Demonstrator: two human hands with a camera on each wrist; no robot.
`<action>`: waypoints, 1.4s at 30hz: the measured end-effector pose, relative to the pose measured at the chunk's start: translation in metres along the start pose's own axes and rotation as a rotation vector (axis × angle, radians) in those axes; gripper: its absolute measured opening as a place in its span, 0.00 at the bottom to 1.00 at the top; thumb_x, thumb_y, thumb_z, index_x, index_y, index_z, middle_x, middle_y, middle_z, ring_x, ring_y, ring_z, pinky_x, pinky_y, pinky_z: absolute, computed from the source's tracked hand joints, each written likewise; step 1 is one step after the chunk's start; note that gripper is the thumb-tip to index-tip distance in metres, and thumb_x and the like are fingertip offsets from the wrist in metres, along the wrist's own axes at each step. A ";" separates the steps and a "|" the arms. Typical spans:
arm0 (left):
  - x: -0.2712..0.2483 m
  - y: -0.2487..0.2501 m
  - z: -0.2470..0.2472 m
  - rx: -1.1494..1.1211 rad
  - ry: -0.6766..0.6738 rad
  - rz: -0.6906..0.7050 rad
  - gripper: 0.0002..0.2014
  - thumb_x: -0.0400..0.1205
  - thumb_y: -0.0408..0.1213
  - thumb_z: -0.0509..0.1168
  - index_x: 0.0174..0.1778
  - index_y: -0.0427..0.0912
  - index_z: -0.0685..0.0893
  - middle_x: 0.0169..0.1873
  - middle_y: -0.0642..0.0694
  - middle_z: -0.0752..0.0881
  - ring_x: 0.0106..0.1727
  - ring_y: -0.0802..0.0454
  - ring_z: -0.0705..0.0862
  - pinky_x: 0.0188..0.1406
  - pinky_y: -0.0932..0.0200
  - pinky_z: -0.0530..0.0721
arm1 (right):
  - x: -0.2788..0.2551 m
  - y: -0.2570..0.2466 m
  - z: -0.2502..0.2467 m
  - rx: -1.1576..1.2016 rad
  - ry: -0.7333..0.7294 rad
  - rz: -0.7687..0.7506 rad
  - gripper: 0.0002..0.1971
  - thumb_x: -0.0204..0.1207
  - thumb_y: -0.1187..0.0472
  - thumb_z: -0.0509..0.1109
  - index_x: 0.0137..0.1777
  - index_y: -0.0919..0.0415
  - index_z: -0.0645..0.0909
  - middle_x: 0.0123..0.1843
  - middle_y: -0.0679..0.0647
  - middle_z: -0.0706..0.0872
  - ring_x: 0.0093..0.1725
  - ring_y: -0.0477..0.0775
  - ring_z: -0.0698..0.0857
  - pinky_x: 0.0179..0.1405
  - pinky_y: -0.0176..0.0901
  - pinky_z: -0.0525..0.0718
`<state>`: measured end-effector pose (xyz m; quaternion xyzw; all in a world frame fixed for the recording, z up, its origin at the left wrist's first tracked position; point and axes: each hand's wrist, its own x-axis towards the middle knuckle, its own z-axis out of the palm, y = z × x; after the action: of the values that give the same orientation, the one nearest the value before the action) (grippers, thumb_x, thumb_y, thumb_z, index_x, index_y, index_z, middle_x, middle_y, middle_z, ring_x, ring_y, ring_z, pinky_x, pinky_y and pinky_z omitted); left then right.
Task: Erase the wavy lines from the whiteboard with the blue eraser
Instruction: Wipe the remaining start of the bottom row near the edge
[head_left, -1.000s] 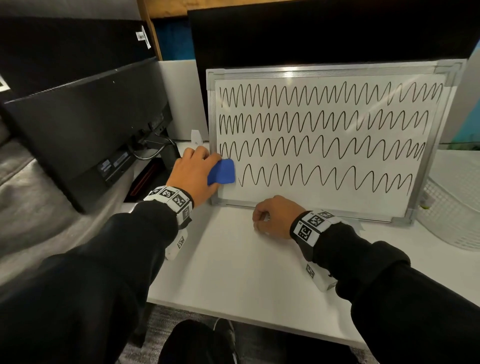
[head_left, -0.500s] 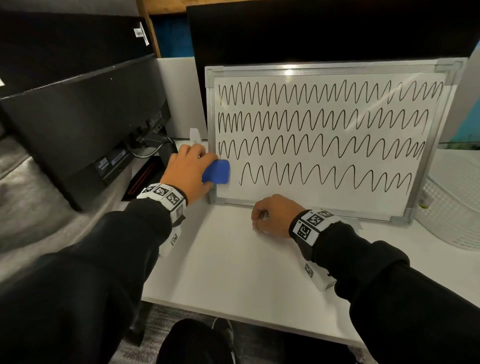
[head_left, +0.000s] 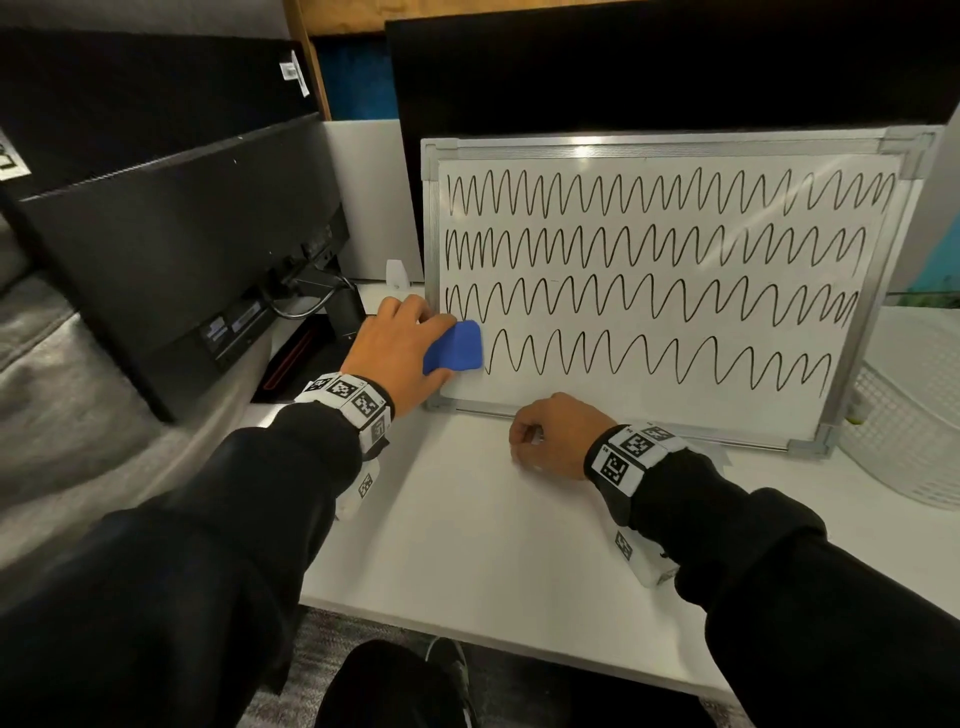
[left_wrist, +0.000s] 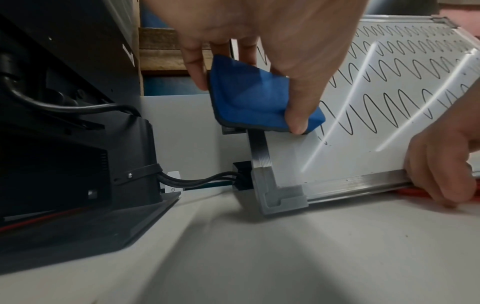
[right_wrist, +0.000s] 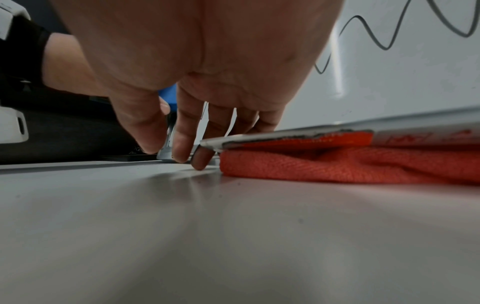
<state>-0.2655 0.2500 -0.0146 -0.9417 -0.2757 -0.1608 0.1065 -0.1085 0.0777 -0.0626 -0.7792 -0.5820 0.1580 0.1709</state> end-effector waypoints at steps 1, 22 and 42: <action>0.000 0.000 0.000 0.014 -0.019 0.020 0.30 0.76 0.55 0.69 0.74 0.54 0.73 0.59 0.49 0.75 0.60 0.46 0.72 0.58 0.47 0.79 | 0.000 0.000 0.000 0.001 0.001 0.000 0.04 0.73 0.53 0.71 0.45 0.49 0.86 0.42 0.42 0.85 0.44 0.47 0.83 0.47 0.39 0.82; -0.004 0.013 0.015 0.035 -0.102 0.091 0.28 0.74 0.57 0.69 0.68 0.52 0.74 0.59 0.49 0.76 0.58 0.48 0.73 0.54 0.52 0.81 | -0.002 0.001 -0.002 0.033 -0.013 0.001 0.05 0.73 0.52 0.72 0.46 0.49 0.86 0.45 0.44 0.86 0.48 0.48 0.84 0.50 0.41 0.82; 0.006 0.037 0.005 -0.084 -0.055 -0.044 0.28 0.73 0.64 0.67 0.59 0.48 0.72 0.48 0.52 0.77 0.42 0.53 0.77 0.40 0.55 0.82 | -0.004 -0.002 -0.004 0.040 -0.019 0.004 0.05 0.74 0.53 0.72 0.47 0.51 0.86 0.47 0.45 0.87 0.49 0.49 0.84 0.52 0.42 0.83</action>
<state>-0.2387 0.2240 -0.0212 -0.9431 -0.2922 -0.1487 0.0560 -0.1093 0.0743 -0.0578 -0.7751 -0.5789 0.1773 0.1805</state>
